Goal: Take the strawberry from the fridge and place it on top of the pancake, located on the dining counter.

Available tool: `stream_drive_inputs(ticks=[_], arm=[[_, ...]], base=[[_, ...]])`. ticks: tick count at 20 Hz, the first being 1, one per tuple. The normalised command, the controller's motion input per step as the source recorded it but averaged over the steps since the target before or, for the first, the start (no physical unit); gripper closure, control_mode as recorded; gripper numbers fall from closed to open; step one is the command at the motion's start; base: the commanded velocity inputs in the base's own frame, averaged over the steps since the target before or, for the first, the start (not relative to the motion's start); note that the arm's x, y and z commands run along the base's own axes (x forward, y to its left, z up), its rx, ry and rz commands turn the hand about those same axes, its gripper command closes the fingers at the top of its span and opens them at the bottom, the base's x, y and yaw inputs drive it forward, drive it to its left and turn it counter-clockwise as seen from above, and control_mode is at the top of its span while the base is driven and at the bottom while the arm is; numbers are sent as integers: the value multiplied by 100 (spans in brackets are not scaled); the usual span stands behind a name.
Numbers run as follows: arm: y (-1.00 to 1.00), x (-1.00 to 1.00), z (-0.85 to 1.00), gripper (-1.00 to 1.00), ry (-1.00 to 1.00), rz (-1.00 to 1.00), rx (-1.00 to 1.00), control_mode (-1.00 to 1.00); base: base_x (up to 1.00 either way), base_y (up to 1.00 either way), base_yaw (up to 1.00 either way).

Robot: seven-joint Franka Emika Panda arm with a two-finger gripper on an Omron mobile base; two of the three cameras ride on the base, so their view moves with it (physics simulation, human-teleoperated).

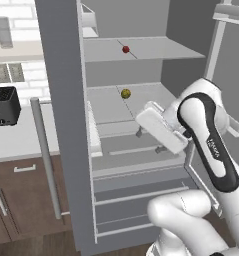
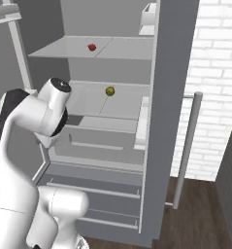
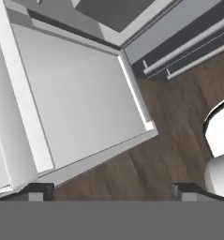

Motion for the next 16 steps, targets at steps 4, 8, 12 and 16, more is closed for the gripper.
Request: stream_drive_inputs(ticks=[4,8,12,16], arm=[[-100,-13,-30,-100,-13,22,-63,-100],[-81,-42,-87,-100,-10,31,-70,-100],[-49,-33,-56,-100,-5,19,-51,-100],[-22,-70,0,-100,-3,0,8,-100]], base=[[0,0,0],[0,0,0],[0,0,0],[0,0,0]])
